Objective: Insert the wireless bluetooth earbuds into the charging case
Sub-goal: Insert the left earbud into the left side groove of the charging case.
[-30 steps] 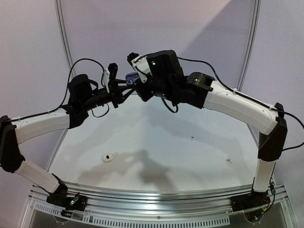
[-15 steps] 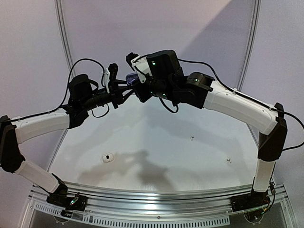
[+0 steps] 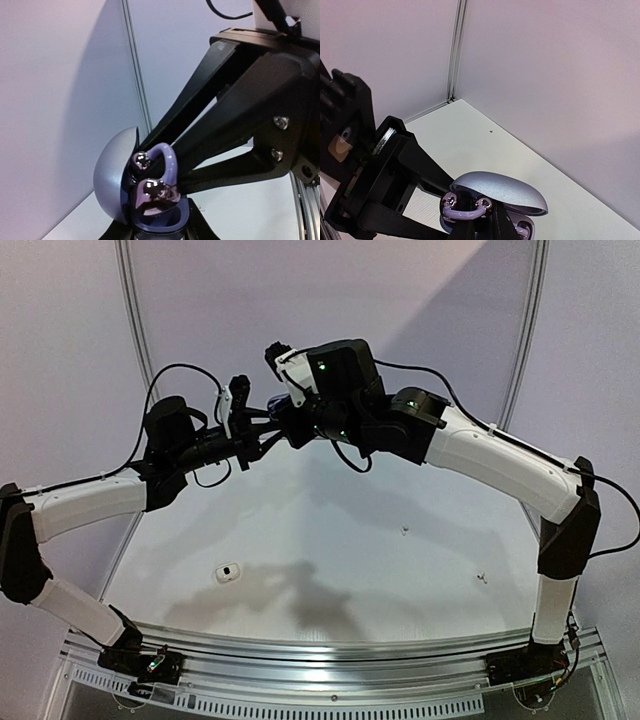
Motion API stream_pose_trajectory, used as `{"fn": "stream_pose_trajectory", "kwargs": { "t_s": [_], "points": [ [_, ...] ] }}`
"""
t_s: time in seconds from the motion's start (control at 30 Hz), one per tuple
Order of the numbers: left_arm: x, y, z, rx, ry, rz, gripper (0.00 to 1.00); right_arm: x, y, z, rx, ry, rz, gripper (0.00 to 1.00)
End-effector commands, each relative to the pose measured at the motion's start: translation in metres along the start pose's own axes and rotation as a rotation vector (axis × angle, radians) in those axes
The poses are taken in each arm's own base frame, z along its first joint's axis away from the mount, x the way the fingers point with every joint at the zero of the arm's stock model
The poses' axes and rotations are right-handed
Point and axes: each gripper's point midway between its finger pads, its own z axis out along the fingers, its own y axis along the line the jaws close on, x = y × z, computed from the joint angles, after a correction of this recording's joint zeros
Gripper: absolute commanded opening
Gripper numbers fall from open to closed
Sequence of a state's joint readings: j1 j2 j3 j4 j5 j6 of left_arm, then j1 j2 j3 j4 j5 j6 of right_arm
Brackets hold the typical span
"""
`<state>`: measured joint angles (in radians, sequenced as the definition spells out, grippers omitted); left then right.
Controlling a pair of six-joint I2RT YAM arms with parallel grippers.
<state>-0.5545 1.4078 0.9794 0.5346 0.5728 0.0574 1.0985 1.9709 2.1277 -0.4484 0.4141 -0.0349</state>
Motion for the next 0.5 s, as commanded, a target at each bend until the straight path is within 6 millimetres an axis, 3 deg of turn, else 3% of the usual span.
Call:
{"fn": "stream_pose_trajectory", "kwargs": {
  "t_s": [0.0, 0.47],
  "points": [
    [-0.024, -0.009, -0.002, 0.024, -0.066, 0.101, 0.00, 0.020, 0.002, 0.014, 0.013, 0.059, -0.012, 0.01],
    [-0.027, -0.005, -0.002, 0.001, -0.073, 0.126, 0.00, 0.043, -0.001, 0.004, 0.011, 0.164, -0.050, 0.00]
  ]
}}
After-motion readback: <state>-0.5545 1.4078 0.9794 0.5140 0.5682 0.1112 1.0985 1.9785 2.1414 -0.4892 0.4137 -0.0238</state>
